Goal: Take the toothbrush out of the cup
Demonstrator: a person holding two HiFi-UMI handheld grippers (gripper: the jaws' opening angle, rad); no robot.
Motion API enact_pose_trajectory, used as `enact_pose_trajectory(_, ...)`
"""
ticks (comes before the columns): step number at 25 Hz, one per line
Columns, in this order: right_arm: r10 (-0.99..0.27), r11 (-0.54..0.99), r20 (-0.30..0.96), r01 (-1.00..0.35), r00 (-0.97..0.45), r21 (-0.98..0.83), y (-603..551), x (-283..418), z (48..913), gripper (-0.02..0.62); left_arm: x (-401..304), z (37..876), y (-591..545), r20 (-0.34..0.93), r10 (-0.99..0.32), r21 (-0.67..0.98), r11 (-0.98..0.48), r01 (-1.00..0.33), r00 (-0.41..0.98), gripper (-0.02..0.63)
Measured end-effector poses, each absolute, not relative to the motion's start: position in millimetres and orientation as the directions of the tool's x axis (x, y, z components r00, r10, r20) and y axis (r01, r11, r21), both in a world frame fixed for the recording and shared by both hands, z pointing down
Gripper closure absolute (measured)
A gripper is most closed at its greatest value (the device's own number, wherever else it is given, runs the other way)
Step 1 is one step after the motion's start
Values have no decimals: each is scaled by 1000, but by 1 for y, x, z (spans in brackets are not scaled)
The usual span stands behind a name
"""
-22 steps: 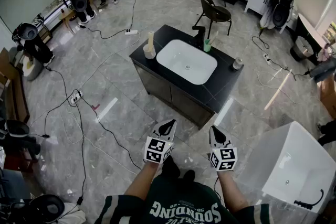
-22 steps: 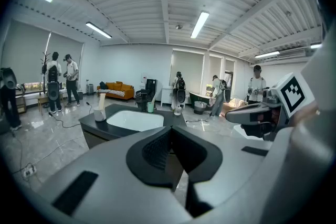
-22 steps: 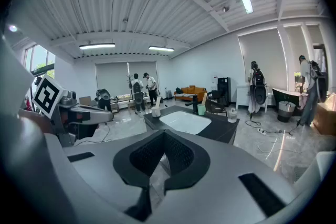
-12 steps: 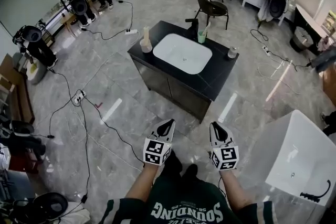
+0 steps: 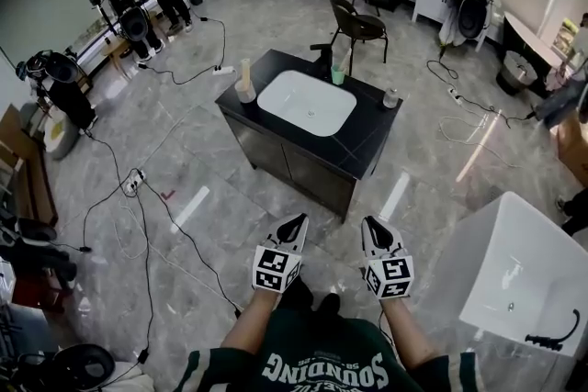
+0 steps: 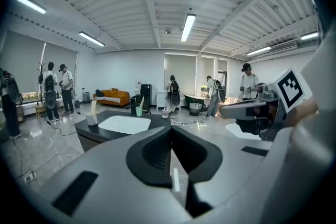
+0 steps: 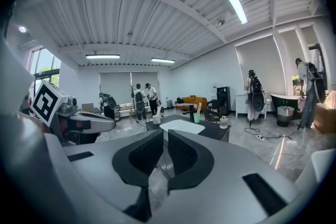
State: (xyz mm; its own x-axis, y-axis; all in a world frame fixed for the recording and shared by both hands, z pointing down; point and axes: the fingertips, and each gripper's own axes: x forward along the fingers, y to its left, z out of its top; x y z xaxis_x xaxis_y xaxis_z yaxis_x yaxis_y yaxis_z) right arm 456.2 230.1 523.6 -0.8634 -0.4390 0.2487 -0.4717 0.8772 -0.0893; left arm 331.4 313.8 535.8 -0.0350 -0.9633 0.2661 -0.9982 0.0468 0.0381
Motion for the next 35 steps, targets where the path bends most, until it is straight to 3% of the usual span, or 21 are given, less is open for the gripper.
enact_pose_trajectory(22,-421,887,272,-456,-865,-77,234,469,535,551,346,545,317,254,-967,29,-9,-1000,16,594)
enact_pose_trajectory(35,-414,885,296,-457,-861,-93,219,419,542,551,300,555,297,254,-967,75,-11,-997,30,594)
